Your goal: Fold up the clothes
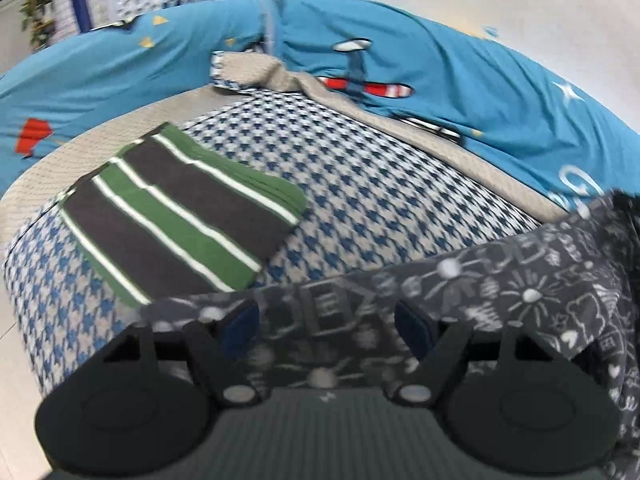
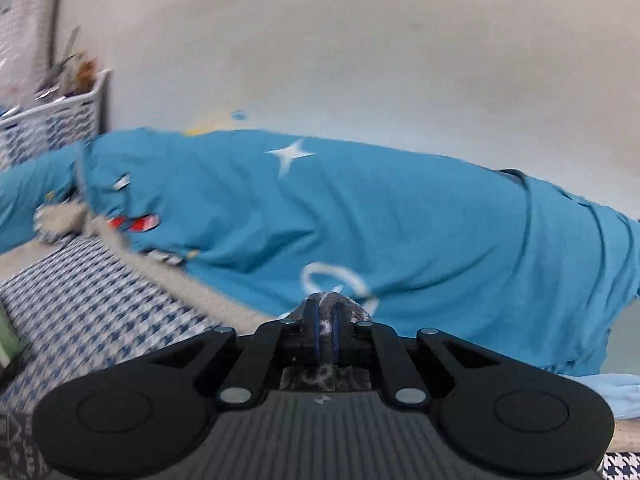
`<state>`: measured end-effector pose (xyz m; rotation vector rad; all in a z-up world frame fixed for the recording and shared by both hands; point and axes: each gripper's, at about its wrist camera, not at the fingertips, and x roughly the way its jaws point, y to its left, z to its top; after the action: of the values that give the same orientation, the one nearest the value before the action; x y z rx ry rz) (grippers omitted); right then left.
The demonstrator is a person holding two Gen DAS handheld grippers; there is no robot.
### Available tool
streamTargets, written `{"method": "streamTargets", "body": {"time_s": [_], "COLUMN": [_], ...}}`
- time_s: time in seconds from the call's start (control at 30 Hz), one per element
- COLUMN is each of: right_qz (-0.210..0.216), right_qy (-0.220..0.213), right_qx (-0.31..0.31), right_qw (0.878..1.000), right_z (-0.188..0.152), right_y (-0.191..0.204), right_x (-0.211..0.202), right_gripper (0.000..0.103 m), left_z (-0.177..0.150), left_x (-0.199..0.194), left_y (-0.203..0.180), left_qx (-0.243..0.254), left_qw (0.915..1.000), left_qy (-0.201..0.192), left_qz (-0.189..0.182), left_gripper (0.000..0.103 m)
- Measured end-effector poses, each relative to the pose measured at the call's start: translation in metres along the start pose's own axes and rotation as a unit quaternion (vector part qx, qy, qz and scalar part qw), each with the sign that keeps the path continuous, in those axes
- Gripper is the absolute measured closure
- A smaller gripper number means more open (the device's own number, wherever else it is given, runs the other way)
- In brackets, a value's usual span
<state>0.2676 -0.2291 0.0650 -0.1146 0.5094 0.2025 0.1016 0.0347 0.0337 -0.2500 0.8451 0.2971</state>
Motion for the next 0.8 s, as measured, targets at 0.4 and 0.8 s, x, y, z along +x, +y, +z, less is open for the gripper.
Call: {"method": "streamTargets", "body": {"time_s": [0.4, 0.8], "right_qz": [-0.011, 0.156], "right_qy": [0.019, 0.045], "right_qx": [-0.028, -0.094], "right_qw": [0.999, 0.982], "right_z": [-0.012, -0.052], "right_y": [0.021, 0.105], "right_x": [-0.016, -0.078], "right_gripper": [0.087, 0.083], "left_z": [0.006, 0.019], "left_x": [-0.001, -0.01], "left_y": [0.017, 0.044], "left_qx": [-0.022, -0.025], "left_qw": [0.9994, 0.9994], "left_qy": [-0.007, -0.014], "left_qz": [0.026, 0.02], "left_gripper": [0.025, 0.025]}}
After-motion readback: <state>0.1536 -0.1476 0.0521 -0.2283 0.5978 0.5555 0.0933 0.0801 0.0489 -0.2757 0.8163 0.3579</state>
